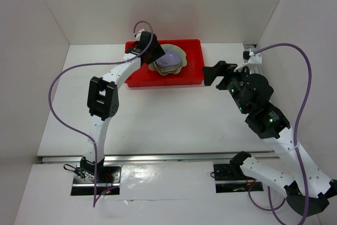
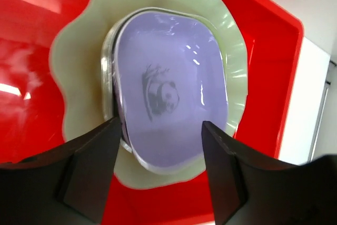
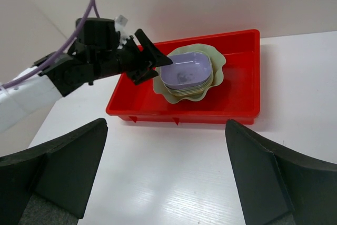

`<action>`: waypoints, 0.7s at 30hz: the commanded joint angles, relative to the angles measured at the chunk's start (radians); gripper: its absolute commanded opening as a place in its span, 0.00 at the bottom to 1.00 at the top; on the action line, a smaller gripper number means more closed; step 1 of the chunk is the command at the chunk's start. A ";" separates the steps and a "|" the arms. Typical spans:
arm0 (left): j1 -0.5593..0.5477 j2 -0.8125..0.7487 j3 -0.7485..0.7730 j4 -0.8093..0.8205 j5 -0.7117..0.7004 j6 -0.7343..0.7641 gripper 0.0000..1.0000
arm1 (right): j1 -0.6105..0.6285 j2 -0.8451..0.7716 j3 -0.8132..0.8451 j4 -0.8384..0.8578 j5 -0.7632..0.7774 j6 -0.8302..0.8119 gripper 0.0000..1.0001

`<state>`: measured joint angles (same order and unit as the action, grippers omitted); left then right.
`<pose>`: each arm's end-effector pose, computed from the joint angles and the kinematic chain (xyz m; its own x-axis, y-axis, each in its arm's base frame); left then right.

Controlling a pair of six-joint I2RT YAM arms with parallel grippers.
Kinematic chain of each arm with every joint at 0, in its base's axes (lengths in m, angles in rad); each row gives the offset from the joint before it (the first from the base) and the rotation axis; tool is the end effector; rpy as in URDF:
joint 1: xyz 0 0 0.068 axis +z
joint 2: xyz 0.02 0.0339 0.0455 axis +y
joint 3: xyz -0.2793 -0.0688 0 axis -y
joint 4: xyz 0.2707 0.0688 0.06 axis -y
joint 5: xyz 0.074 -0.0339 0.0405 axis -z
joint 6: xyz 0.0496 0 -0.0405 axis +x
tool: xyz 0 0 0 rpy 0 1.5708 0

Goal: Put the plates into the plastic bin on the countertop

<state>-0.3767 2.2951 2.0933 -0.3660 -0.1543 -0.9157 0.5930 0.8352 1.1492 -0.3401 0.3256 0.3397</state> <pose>0.5477 -0.2085 0.2611 -0.4974 -0.6459 -0.5792 -0.2485 0.7457 -0.6182 0.1685 0.0944 0.4581 -0.1085 0.3076 -0.9453 -0.2420 0.9141 0.3252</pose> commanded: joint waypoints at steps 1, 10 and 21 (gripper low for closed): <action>-0.005 -0.187 -0.010 0.018 -0.073 0.008 0.75 | -0.002 0.001 -0.005 0.018 0.001 -0.019 1.00; 0.041 -0.627 -0.107 -0.226 -0.202 0.142 1.00 | -0.002 -0.008 0.034 -0.025 -0.008 -0.010 1.00; 0.113 -1.415 -0.717 -0.416 -0.160 0.267 1.00 | -0.002 -0.082 0.067 -0.191 0.049 -0.019 1.00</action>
<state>-0.2611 0.9844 1.4406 -0.7010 -0.3176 -0.7250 0.5930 0.8085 1.1725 -0.4911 0.3393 0.3382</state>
